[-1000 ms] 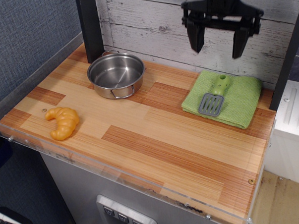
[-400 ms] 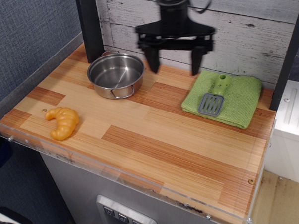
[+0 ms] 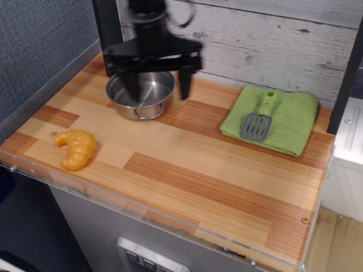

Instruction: Move the pot to below the cloth.

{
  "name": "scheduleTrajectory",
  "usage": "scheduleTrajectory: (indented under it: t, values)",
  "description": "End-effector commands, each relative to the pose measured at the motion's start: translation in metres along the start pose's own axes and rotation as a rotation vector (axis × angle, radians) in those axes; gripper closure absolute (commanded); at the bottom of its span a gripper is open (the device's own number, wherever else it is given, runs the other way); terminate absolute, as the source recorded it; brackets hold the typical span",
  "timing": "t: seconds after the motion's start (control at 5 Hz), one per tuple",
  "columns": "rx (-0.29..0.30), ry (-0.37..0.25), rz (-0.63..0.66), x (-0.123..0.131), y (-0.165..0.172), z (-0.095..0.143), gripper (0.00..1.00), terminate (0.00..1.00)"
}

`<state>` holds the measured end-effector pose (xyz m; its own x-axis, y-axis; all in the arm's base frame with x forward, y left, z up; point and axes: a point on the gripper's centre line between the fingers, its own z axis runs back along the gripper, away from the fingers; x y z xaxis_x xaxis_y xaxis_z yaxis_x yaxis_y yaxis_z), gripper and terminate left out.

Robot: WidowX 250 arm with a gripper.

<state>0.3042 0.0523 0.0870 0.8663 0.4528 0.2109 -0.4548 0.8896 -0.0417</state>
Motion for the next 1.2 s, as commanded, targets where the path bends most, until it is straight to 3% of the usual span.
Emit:
scheduleTrajectory:
  t: [0.0,0.4,1.0]
  values:
    - [-0.029,-0.105,0.346,0.012,0.026,0.009,0.0,0.0]
    - [0.001,-0.109,0.463,0.035,0.041,-0.006,0.0,0.0]
    - [0.106,-0.074,0.496,0.053,0.051,-0.047,0.0,0.0]
